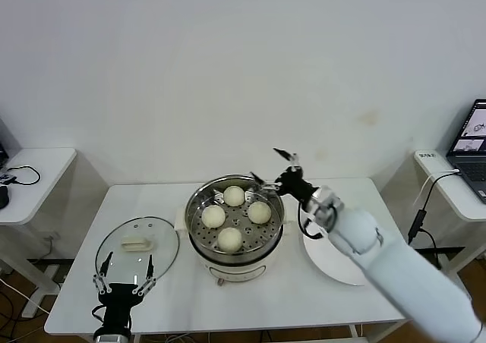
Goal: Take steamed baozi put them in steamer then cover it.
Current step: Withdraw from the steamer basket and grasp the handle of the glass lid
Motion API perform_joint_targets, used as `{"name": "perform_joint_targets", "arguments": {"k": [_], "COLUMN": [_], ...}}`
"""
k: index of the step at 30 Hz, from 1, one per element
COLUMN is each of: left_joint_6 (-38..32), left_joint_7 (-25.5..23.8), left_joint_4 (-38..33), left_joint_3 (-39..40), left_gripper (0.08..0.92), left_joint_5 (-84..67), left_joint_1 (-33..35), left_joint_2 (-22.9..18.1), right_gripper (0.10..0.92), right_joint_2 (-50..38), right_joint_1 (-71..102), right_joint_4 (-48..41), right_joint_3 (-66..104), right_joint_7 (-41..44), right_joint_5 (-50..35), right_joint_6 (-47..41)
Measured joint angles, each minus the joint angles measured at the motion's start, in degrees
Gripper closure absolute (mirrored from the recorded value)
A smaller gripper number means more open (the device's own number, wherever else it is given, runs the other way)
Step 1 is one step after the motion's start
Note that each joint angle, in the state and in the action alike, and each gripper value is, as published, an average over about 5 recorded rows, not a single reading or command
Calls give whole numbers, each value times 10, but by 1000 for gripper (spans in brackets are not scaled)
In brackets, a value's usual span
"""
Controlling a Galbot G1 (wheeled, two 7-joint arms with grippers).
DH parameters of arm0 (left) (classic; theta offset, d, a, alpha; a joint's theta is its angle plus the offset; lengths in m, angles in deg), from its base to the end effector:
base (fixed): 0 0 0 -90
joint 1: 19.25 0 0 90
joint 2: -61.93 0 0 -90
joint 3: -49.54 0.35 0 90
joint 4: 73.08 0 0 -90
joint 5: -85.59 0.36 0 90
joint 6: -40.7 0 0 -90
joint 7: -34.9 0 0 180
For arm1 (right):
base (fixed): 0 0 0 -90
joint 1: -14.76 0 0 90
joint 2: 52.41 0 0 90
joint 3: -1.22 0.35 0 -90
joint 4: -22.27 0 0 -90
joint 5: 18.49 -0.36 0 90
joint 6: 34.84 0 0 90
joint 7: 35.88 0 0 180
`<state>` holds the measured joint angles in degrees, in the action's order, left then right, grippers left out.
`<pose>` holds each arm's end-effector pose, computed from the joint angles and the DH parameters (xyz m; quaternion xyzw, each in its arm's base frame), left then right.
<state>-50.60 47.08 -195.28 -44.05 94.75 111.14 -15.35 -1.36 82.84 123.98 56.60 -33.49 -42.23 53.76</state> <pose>0.1343 0.0534 -0.3113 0.0564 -0.9795 -0.1905 0.0329 0.3965 -0.0183 -0.2083 -0.2975 0.9369 -0.1570 0.0955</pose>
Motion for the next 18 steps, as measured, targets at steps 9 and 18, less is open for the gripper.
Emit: {"name": "perform_joint_targets", "arguments": {"k": [9, 18], "left_joint_6": [-15, -37], "left_joint_7": [0, 16], "left_joint_4": [44, 111], "left_joint_3": [-23, -59], "left_gripper": [177, 177], "left_joint_5": [119, 330], "left_joint_1": [-22, -20], "left_joint_2": [22, 72], "right_gripper": [203, 203], "right_joint_2": [108, 186], "right_joint_1": [212, 345], "right_joint_4": [23, 42], "right_joint_3": [249, 406], "right_joint_7": [28, 43], "right_joint_5": [13, 23], "right_joint_6": [76, 102]}}
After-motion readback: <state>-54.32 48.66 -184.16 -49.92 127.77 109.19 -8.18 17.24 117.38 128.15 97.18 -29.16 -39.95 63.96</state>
